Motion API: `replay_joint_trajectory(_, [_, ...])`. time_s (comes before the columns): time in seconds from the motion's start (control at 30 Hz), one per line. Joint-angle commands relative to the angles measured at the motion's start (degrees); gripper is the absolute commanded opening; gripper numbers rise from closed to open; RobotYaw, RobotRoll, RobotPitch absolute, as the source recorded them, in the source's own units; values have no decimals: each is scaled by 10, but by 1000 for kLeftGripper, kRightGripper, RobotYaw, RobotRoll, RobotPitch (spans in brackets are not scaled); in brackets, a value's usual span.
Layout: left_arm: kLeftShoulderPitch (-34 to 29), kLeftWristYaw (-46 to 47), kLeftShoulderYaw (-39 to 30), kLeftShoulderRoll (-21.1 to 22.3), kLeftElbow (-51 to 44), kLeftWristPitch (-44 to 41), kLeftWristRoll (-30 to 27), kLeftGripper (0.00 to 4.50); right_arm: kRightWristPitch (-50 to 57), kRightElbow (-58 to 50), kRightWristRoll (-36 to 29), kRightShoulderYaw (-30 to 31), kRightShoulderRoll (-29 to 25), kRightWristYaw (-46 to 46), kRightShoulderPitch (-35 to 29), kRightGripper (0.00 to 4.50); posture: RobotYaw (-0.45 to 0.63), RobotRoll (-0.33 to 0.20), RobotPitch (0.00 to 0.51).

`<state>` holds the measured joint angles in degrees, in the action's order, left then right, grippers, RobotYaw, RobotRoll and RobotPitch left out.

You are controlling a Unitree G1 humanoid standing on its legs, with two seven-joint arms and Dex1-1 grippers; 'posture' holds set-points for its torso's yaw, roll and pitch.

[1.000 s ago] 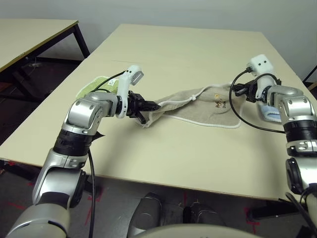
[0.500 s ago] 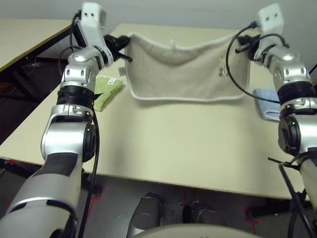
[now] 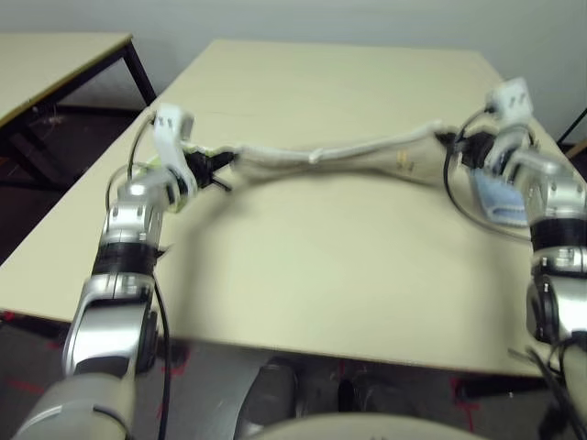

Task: Fold the towel and set it aside.

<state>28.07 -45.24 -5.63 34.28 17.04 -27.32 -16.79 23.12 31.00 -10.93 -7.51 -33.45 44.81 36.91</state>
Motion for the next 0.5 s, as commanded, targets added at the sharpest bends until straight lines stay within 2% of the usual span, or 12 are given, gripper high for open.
replay_joint_trajectory(0.03, [-24, -22, -4, 25, -57, -54, -22, 15, 32, -50, -7, 2, -19, 8, -20, 0, 175, 0, 35])
replay_joint_trajectory(0.5, [-84, -115, 14, 120, -108, -156, -58, 15, 73, -110, -7, 34, -84, 85, -90, 0, 176, 0, 40])
